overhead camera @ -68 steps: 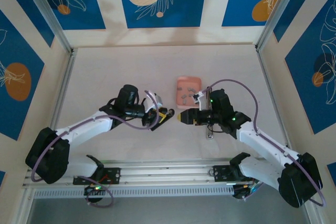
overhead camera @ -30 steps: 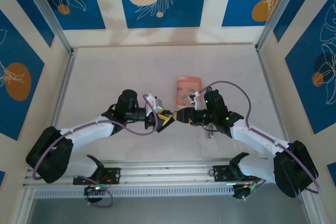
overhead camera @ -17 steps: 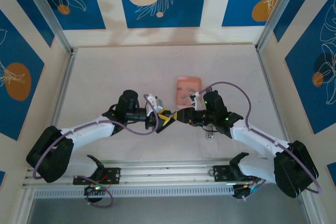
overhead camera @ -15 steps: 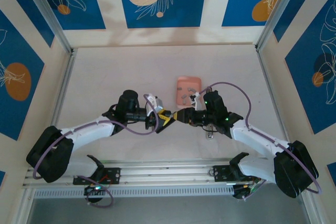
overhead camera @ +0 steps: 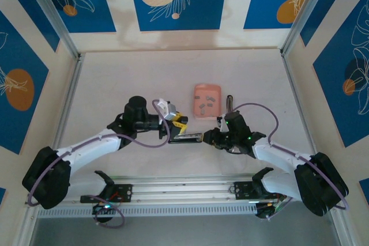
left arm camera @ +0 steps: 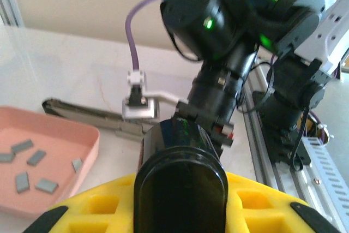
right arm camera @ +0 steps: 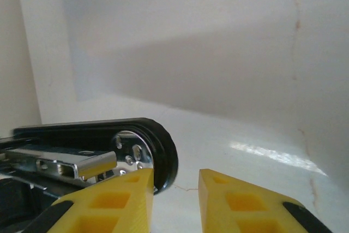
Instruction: Load the staples into the stapler
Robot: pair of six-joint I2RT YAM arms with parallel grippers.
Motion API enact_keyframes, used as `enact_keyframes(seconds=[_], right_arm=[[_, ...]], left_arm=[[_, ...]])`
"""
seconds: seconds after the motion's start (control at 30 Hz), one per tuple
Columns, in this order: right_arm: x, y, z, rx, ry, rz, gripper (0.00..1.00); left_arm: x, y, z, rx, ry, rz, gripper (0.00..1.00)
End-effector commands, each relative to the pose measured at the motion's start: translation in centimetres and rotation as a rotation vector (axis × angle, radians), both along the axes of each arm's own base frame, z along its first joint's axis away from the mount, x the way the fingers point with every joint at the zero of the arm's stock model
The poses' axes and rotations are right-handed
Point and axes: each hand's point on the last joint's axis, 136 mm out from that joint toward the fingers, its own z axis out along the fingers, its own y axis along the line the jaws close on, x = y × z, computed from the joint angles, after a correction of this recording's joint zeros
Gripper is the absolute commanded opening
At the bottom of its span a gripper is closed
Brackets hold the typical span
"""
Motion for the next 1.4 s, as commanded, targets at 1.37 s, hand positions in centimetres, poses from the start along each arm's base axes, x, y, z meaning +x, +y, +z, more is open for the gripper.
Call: enact_keyframes(seconds=[1.37], right_arm=[[2.5, 4.9, 12.0, 0.194, -0.328, 0.181, 0.28]], left_arm=[[-0.6, -1.1, 11.4, -0.241, -0.189, -0.022, 0.04]])
